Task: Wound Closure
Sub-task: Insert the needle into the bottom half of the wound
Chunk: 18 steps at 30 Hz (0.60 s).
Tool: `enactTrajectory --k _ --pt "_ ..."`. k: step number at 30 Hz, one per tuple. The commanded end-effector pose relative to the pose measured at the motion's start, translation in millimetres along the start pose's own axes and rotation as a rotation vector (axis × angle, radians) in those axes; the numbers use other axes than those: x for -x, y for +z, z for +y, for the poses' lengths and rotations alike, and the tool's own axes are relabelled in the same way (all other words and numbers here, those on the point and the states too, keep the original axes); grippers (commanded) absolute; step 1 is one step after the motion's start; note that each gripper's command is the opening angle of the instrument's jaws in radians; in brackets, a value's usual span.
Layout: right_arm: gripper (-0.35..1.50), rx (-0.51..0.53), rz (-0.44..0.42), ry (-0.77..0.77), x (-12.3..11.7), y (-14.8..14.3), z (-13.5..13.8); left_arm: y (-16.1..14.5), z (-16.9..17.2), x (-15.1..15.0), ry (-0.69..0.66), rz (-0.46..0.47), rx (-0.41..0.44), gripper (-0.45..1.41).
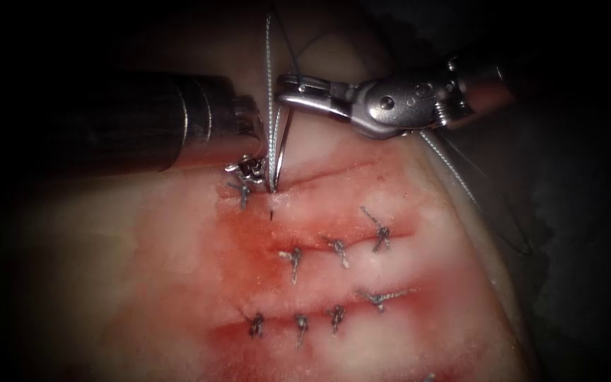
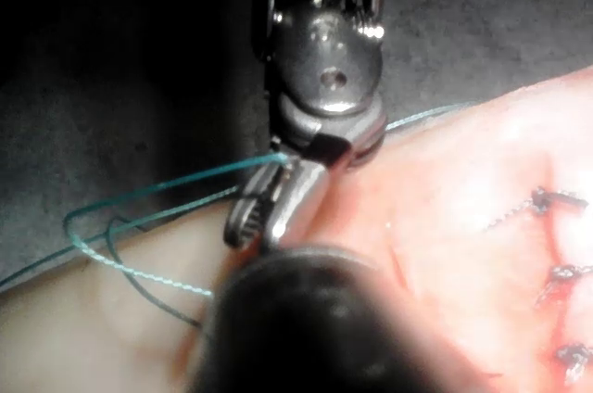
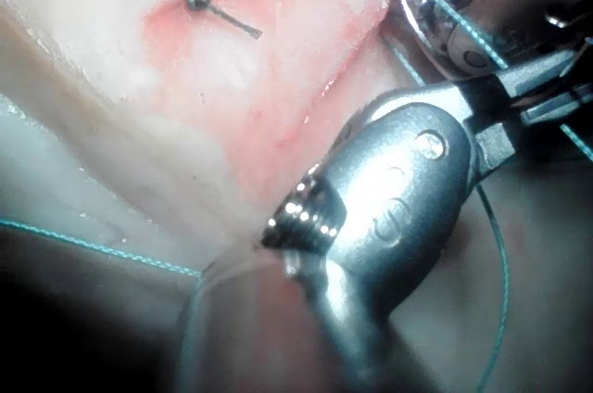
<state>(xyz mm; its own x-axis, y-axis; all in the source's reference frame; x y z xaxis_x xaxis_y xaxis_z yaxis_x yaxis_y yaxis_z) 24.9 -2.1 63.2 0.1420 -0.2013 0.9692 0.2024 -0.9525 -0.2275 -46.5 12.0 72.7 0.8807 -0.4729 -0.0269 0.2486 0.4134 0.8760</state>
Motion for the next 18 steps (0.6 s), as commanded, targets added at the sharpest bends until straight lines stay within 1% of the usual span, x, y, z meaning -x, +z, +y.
enactTrajectory --k 1,3,6,9,11,18 --pt "-0.35 0.001 -0.003 0.002 -0.5 0.6 0.1 -0.2 0.4 1.0 0.002 -0.003 0.002 -0.45" --pt "-0.35 0.001 -0.004 -0.016 -0.5 0.6 0.1 -0.2 0.5 1.0 0.003 -0.003 0.002 -0.45" --pt "-0.35 -0.001 -0.004 -0.105 -0.5 0.6 0.0 -0.2 0.5 1.0 0.003 -0.002 0.002 -0.45" --pt "-0.35 0.024 -0.017 -0.175 -0.5 0.5 -0.2 -0.2 0.4 1.0 0.003 -0.002 0.002 -0.45" --pt "-0.35 0.039 -0.022 -0.198 -0.5 0.5 -0.2 -0.1 0.4 1.0 0.003 -0.002 0.002 -0.45" --pt "-0.35 0.044 -0.021 -0.21 -0.5 0.5 -0.2 -0.1 0.4 0.9 0.004 -0.002 0.002 -0.45"
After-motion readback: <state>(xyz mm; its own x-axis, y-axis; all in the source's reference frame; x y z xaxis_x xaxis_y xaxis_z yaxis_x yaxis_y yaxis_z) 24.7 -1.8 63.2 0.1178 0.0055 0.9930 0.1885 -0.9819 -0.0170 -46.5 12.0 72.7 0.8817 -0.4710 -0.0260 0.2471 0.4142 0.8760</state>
